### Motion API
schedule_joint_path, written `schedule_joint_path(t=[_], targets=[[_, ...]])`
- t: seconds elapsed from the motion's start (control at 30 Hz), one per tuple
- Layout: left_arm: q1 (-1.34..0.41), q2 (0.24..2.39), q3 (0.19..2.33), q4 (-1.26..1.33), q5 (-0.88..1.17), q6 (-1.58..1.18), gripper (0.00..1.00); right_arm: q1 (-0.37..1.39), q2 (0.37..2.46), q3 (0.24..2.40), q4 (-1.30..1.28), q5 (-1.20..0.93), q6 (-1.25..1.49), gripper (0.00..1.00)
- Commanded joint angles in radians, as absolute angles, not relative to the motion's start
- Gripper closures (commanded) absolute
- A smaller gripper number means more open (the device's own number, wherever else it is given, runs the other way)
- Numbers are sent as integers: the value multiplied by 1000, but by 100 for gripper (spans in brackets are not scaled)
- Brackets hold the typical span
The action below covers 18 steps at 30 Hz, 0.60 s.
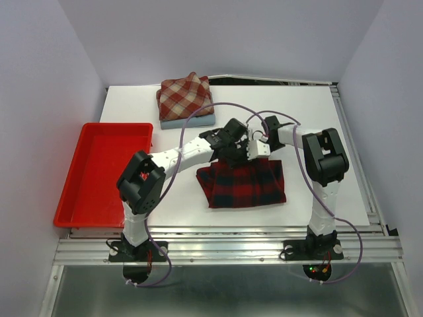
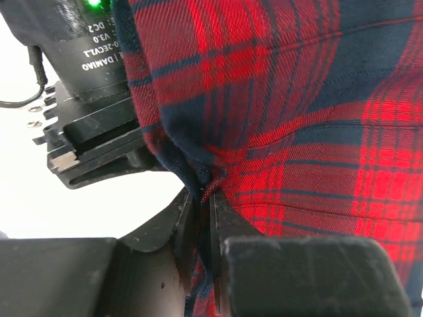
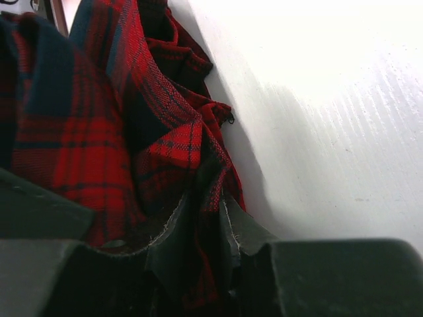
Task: Fold and stack the skirts
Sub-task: Fold the skirt
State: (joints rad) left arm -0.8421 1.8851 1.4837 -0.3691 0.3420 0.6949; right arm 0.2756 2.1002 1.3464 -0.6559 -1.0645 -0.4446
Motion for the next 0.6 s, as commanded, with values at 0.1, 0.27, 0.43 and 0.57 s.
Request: schedule_joint_path(t=[0.1,0.27,0.43,0.57], targets=[[-834,1851,1355,-149,236,739,100,288,2108,1404,-693,-1002,-393,68],[-833,1888,1301,-69,216,729,99,288,2106,1393,-567,-803,-244,73],[-851,1934,1284,-43,213,752,93,259,2082,1422,-453,-573,-105,70],[-854,1976,1313,-98,241,767,90,178,2082,1535,-451,-525,-35,62]])
